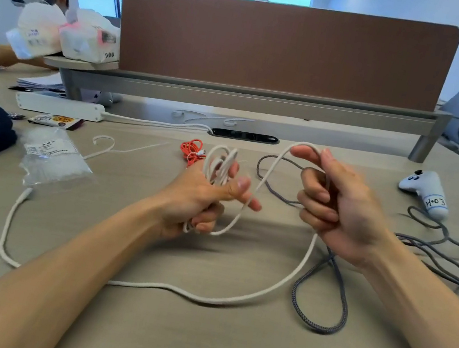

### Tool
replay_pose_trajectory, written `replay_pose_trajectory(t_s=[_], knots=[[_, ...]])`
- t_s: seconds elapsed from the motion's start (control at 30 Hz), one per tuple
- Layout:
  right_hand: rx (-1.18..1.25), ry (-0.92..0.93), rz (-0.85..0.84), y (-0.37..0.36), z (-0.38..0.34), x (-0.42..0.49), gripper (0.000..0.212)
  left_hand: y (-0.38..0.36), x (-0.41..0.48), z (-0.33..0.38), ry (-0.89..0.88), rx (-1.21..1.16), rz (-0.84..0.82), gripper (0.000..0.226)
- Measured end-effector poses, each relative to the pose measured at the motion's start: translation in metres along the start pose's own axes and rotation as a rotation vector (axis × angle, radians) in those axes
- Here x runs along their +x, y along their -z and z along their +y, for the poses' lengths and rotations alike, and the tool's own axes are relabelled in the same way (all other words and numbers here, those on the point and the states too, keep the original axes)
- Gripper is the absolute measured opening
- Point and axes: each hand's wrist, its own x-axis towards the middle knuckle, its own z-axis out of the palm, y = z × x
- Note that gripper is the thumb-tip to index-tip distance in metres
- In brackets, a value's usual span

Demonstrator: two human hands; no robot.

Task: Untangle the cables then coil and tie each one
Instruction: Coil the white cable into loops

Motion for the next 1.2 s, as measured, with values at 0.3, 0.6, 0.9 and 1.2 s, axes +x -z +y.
replay_pose_trajectory(t_s=[0.3,0.6,0.9,1.2], knots=[[-0.103,-0.032,-0.093,-0.007,0.005,-0.003,0.035,-0.007,0.003,-0.011,-0.107,0.362,-0.024,0.034],[-0.297,-0.056,0.029,-0.007,0.013,0.0,0.03,-0.012,0.004,-0.003,-0.112,-0.188,0.117,0.041],[-0.518,-0.168,-0.117,-0.025,0.023,-0.006,0.037,-0.023,0.007,-0.014,-0.176,-0.067,0.127,0.03],[-0.531,-0.198,-0.134,-0.026,0.027,-0.006,0.033,-0.025,0.012,-0.011,-0.176,-0.227,0.336,0.027]])
